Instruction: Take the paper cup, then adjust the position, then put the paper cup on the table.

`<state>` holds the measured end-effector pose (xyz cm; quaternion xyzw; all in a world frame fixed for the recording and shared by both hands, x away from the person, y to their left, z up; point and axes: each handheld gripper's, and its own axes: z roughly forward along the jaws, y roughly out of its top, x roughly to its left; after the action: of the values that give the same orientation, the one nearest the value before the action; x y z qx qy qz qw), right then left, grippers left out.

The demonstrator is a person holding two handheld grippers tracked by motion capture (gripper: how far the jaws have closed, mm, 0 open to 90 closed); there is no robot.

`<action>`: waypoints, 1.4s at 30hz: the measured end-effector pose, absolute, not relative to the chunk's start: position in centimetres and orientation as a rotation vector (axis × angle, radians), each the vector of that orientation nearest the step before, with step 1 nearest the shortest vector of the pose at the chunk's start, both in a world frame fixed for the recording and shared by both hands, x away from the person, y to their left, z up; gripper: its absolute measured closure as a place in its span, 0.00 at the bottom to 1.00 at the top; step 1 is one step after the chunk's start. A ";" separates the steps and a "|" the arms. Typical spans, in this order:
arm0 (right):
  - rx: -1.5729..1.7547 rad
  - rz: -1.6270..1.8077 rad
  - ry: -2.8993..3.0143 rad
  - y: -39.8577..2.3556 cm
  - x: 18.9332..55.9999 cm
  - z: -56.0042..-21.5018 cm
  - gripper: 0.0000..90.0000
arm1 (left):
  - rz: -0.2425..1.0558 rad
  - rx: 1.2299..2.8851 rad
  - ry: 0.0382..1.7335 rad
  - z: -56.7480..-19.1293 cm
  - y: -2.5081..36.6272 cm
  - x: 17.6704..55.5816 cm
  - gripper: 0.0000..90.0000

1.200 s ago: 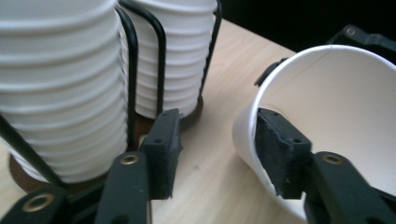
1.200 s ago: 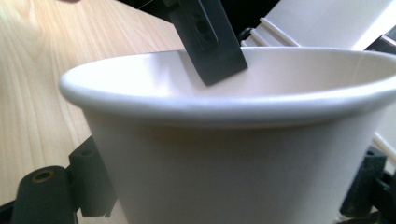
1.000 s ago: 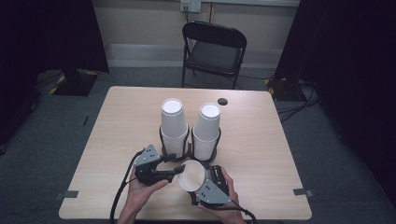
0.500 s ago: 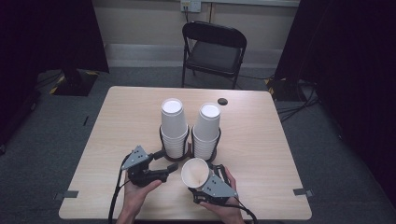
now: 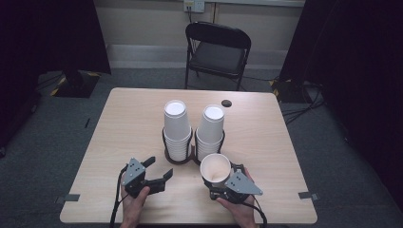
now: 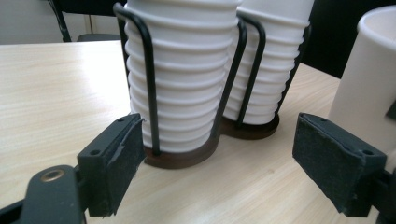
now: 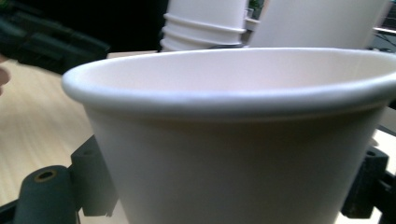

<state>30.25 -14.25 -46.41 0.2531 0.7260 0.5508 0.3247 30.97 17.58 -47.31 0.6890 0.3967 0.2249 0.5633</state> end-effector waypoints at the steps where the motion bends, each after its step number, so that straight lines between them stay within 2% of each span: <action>1: 0.672 1.449 1.899 -14.5 30.4 -46.3 0.16 | 0.537 1.623 0.928 -47.5 17.7 30.9 0.18; 14: 0.841 1.479 1.789 -18.1 32.6 -44.9 0.16 | 0.597 1.615 0.927 -48.9 18.3 30.7 0.18; 26: 1.000 1.503 1.700 -20.6 36.4 -44.0 0.16 | 0.657 1.588 0.957 -49.5 18.4 30.6 0.18; 42: 1.086 1.449 1.617 -22.0 41.2 -44.8 0.16 | 0.749 1.552 0.957 -49.7 18.0 30.2 0.18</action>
<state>41.23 -21.99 -44.77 0.4190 0.6241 0.5593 0.3493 30.15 18.02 -49.72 0.6563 0.4047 0.3167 0.5525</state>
